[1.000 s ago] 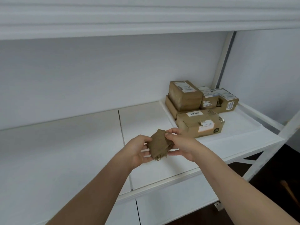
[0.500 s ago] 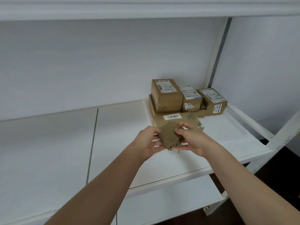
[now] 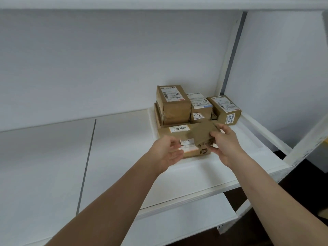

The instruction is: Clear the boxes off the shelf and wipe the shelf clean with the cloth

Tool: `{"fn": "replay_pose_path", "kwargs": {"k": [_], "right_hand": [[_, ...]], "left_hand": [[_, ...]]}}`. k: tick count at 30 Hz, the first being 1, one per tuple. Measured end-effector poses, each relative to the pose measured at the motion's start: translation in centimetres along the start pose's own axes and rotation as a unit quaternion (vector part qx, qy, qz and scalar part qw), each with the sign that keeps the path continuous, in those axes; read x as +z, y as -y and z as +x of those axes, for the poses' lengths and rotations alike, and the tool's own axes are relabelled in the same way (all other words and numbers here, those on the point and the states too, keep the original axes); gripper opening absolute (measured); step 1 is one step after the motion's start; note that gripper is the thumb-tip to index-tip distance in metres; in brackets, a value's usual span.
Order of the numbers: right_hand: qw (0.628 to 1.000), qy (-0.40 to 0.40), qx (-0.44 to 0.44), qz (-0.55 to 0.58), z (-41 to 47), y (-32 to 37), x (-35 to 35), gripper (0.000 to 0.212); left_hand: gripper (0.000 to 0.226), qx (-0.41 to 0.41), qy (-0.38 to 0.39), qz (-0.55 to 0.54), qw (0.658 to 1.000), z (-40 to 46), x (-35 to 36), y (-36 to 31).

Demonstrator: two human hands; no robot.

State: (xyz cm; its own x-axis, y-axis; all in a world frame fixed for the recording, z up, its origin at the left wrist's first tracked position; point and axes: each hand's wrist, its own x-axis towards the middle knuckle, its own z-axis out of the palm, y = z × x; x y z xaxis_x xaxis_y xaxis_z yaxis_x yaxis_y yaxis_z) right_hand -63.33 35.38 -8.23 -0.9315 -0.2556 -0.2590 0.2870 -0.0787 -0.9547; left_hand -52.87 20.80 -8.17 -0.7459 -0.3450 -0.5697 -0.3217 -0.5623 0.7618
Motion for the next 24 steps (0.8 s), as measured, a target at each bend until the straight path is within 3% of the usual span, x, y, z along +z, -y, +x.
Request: {"fn": "replay_pose_path", "kwargs": {"k": [7, 19, 24], "right_hand": [[0.994, -0.105, -0.039, 0.004, 5.1, -0.1, -3.6, 0.044], [0.996, -0.052, 0.040, -0.056, 10.5, -2.2, -7.6, 0.040], [0.977, -0.070, 0.045, -0.197, 12.0, -2.7, -8.0, 0.033]], "left_hand": [[0.015, 0.000, -0.028, -0.007, 1.000, 0.5, 2.7, 0.2], [0.009, 0.033, -0.087, -0.043, 0.995, 1.0, 7.4, 1.5], [0.010, 0.036, -0.102, -0.061, 0.992, 0.8, 8.3, 1.7]]}}
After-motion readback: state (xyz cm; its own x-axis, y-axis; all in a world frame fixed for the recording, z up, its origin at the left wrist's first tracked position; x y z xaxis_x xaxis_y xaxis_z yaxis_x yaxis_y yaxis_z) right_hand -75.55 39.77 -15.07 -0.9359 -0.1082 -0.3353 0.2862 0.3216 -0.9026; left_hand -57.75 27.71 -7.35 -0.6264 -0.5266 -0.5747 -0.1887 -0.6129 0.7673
